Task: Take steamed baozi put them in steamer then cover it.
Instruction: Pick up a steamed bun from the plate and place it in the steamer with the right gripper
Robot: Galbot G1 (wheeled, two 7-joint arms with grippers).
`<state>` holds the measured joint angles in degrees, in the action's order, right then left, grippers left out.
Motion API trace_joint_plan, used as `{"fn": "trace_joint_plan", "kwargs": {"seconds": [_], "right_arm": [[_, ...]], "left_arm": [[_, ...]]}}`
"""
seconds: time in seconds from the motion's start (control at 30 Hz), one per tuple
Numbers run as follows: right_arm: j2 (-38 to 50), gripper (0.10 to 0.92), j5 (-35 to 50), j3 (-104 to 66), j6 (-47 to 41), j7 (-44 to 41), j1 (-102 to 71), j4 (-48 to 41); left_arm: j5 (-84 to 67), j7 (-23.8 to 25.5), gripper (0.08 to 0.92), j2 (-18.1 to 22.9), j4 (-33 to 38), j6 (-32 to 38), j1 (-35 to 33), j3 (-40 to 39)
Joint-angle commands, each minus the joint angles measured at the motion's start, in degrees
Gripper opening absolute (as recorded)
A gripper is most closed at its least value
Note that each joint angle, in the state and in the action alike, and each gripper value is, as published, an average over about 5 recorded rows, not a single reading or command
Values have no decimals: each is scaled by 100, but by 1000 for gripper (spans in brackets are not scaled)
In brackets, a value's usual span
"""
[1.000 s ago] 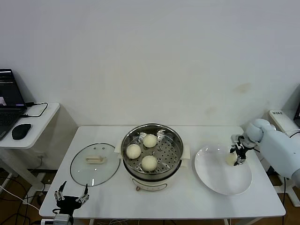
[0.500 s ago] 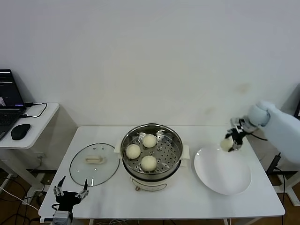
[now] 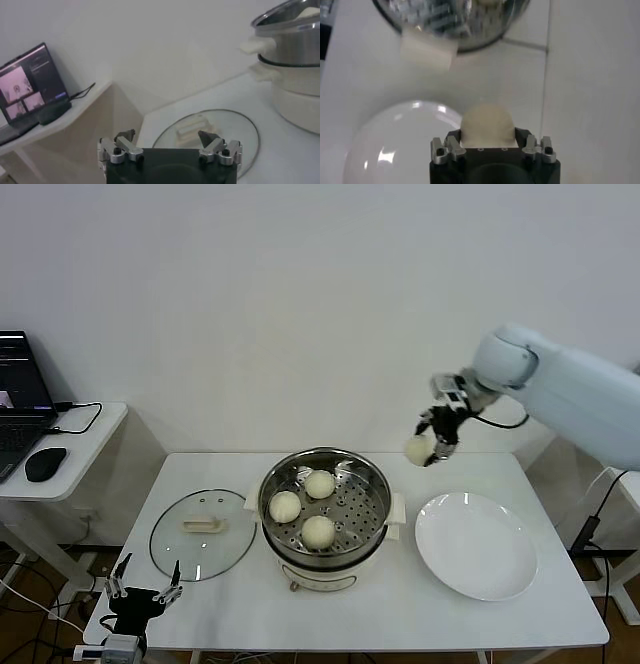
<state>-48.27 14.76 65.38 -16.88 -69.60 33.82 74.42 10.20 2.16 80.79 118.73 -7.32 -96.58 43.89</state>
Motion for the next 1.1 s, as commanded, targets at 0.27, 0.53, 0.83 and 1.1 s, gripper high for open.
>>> {"fn": "trace_joint_plan", "kwargs": {"seconds": [0.27, 0.53, 0.83, 1.1], "right_arm": [[-1656, 656, 791, 1001, -366, 62, 616, -31], [-1823, 655, 642, 1114, -451, 200, 234, -40], [-1899, 656, 340, 1103, -477, 243, -119, -358], [-1858, 658, 182, 1138, -519, 265, -358, -442]], "left_arm": [[-124, -7, 823, -72, 114, -7, -64, 39], [-161, 12, 823, -83, 79, -19, -10, -1], [-208, 22, 823, -117, 35, -31, 43, 2], [-206, 29, 823, -90, 47, -39, 62, -11]]}}
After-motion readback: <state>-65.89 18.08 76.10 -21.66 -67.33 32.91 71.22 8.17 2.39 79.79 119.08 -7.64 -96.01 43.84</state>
